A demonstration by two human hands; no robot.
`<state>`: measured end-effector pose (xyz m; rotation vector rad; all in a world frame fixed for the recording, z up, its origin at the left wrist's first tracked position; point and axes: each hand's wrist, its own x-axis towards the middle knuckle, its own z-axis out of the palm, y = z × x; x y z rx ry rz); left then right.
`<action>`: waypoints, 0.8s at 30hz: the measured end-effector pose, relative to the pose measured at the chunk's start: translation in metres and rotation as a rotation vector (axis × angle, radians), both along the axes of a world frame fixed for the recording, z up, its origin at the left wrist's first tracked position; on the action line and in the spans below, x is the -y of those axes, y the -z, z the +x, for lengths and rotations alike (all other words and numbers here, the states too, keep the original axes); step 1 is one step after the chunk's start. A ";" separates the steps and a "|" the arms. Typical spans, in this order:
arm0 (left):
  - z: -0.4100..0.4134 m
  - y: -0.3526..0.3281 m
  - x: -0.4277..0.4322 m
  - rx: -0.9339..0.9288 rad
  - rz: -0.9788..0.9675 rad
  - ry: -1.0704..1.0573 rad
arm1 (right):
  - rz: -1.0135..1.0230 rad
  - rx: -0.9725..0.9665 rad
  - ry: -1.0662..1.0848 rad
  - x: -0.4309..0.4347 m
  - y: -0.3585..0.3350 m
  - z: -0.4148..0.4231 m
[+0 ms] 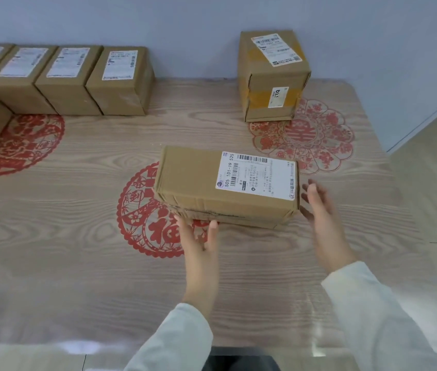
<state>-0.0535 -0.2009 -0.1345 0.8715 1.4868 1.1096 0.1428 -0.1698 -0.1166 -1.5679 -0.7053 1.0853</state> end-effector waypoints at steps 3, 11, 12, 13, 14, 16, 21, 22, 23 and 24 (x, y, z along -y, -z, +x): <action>0.013 0.006 0.002 0.031 0.027 0.088 | 0.036 -0.077 -0.075 -0.029 0.001 0.001; 0.021 0.015 -0.023 0.062 0.144 0.056 | 0.144 -0.015 -0.172 -0.045 0.022 -0.008; 0.021 0.018 -0.028 0.065 0.174 0.043 | 0.127 0.010 -0.174 -0.045 0.022 -0.009; 0.020 0.021 -0.031 0.071 0.204 0.036 | 0.109 0.031 -0.182 -0.044 0.024 -0.009; 0.019 0.025 -0.033 0.068 0.246 0.033 | 0.108 0.053 -0.201 -0.041 0.026 -0.010; 0.016 0.030 -0.035 0.056 0.285 0.043 | 0.086 0.096 -0.249 -0.031 0.028 -0.012; 0.004 0.032 -0.005 0.188 0.260 0.115 | 0.027 0.115 -0.288 0.015 0.022 -0.023; 0.004 0.031 0.005 0.221 0.253 0.157 | 0.028 0.111 -0.293 0.023 0.021 -0.025; 0.003 0.031 0.014 0.249 0.244 0.202 | 0.023 0.116 -0.297 0.030 0.019 -0.028; 0.002 0.031 0.019 0.269 0.228 0.237 | 0.011 0.120 -0.293 0.037 0.017 -0.033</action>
